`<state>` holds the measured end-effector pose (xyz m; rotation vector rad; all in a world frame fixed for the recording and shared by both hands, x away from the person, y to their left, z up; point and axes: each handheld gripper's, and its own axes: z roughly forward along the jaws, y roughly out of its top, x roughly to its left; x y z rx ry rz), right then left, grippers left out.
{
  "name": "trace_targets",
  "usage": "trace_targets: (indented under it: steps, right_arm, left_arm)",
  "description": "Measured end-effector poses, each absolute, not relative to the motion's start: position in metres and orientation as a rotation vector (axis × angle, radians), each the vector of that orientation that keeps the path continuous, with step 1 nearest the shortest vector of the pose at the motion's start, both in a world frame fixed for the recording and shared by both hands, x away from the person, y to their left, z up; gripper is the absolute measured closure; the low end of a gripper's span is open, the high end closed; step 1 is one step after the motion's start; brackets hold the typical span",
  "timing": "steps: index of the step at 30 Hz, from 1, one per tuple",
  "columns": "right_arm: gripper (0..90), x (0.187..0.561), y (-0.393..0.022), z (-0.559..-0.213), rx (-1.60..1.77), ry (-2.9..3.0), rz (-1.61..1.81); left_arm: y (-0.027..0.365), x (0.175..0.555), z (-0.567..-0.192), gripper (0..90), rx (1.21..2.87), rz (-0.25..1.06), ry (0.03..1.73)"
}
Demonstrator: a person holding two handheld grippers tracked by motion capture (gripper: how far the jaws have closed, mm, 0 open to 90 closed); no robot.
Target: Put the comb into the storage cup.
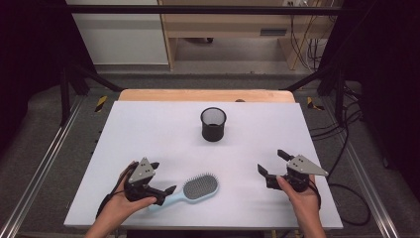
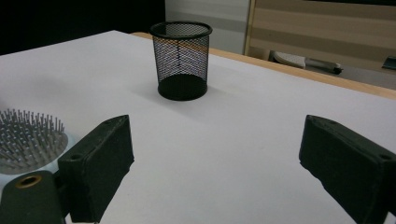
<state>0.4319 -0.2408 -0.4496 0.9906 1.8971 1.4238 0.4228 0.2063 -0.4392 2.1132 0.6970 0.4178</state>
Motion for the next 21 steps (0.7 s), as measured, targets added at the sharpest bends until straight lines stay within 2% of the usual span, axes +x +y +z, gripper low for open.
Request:
trace_targets:
  steps: [11, 12, 21]
  right_arm:
    - [9.8, 0.432, -0.237, -0.451, 0.978, 1.934, 1.406]
    - [9.8, 0.432, -0.237, -0.452, 0.98, 1.936, 1.405]
    - [9.9, 0.432, -0.233, -0.452, 0.959, 1.961, 1.383]
  left_arm:
    - [0.186, 0.415, -0.461, 10.8, 2.256, 0.341, 0.62]
    - [0.185, 0.415, -0.463, 11.8, 2.271, 0.304, 0.63]
    - [0.182, 0.414, -0.465, 32.8, 2.332, 0.263, 0.596]
